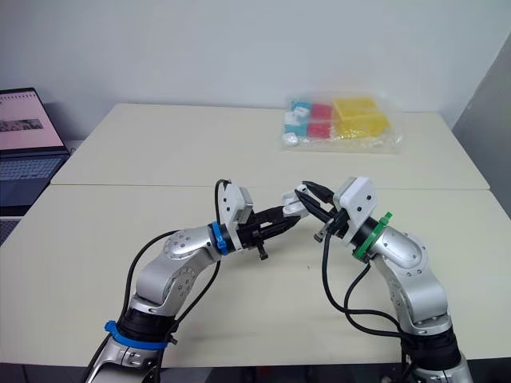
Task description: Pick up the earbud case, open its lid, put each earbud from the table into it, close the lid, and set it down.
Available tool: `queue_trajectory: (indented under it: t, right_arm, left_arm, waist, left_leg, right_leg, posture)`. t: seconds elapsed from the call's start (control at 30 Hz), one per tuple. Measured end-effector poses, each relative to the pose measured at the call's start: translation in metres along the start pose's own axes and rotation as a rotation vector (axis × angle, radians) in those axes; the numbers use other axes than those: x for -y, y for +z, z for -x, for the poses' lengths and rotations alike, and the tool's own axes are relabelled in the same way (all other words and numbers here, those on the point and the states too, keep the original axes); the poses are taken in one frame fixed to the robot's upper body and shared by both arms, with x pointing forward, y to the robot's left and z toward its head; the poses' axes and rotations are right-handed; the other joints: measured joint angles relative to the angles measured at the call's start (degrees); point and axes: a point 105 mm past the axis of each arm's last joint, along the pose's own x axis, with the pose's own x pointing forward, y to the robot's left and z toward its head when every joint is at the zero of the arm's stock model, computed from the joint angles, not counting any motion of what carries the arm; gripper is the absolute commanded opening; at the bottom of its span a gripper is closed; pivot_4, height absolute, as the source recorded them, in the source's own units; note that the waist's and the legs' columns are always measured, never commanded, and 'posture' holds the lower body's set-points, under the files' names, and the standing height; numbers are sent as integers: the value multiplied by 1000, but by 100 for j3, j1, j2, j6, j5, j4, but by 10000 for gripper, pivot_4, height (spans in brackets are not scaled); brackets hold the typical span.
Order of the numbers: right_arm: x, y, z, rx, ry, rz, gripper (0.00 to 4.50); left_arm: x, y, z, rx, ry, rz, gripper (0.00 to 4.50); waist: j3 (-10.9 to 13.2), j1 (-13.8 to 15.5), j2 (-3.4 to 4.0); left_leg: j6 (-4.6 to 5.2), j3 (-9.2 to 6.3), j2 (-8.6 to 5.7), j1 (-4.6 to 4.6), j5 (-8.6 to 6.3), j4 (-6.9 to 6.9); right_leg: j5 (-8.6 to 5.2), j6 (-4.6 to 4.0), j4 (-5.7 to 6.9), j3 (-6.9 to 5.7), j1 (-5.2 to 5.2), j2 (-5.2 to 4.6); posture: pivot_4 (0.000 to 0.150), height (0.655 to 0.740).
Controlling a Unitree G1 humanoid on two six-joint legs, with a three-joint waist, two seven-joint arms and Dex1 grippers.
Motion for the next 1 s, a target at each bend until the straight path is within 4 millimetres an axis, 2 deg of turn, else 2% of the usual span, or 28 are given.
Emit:
queue_trajectory:
  t: [0.27, 1.0]
  right_arm:
    - [-5, -11, 3, -25, 12, -11, 4138]
    - [-7, -17, 6, -51, 26, 61, 4138]
  left_arm:
    - [-1, 1, 0, 1, 1, -6, 7801]
    - [-1, 1, 0, -1, -2, -1, 7801]
  waist:
    - [0, 2, 0]
    - [0, 2, 0]
  left_leg:
    - [0, 1, 1, 0, 0, 0]
    - [0, -1, 1, 0, 0, 0]
  right_leg:
    - [0, 0, 0, 1, 0, 0]
    - [0, 0, 0, -1, 0, 0]
  posture:
    - [1500, 7287]
    - [1500, 7287]
